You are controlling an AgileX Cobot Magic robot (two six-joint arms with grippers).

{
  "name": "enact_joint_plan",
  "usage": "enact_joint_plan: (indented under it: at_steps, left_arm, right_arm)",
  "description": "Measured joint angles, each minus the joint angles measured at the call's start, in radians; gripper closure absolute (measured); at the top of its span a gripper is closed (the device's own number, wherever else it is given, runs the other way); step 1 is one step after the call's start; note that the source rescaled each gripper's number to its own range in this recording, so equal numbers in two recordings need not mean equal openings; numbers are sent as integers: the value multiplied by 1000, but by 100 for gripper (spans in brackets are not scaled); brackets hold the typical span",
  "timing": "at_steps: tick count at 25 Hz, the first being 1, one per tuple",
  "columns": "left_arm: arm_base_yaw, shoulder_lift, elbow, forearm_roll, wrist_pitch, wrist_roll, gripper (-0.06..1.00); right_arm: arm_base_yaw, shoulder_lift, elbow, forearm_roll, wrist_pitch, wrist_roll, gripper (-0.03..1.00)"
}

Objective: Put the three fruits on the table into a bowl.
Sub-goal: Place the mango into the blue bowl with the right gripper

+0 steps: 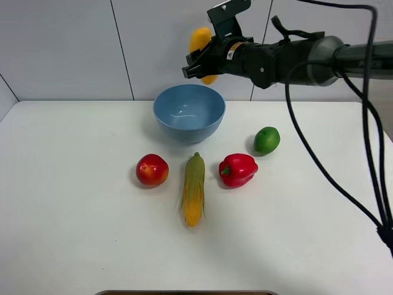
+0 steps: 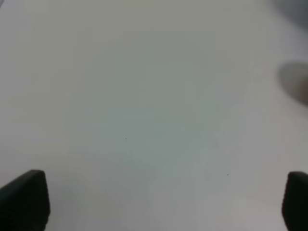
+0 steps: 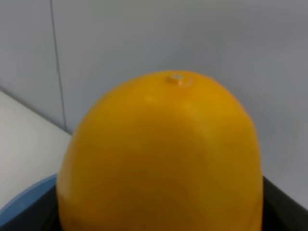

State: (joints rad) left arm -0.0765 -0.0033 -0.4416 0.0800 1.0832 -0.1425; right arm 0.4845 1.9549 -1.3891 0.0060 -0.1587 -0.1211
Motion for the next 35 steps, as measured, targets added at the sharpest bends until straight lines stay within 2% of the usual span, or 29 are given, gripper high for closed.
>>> enact_joint_plan:
  at_steps: [11, 35]
  left_arm:
    - [0, 0, 0, 0, 0, 0, -2]
    - [0, 0, 0, 0, 0, 0, -2]
  right_arm:
    - [32, 220, -160, 0, 15, 1, 38]
    - [49, 379, -169, 0, 35, 3, 38]
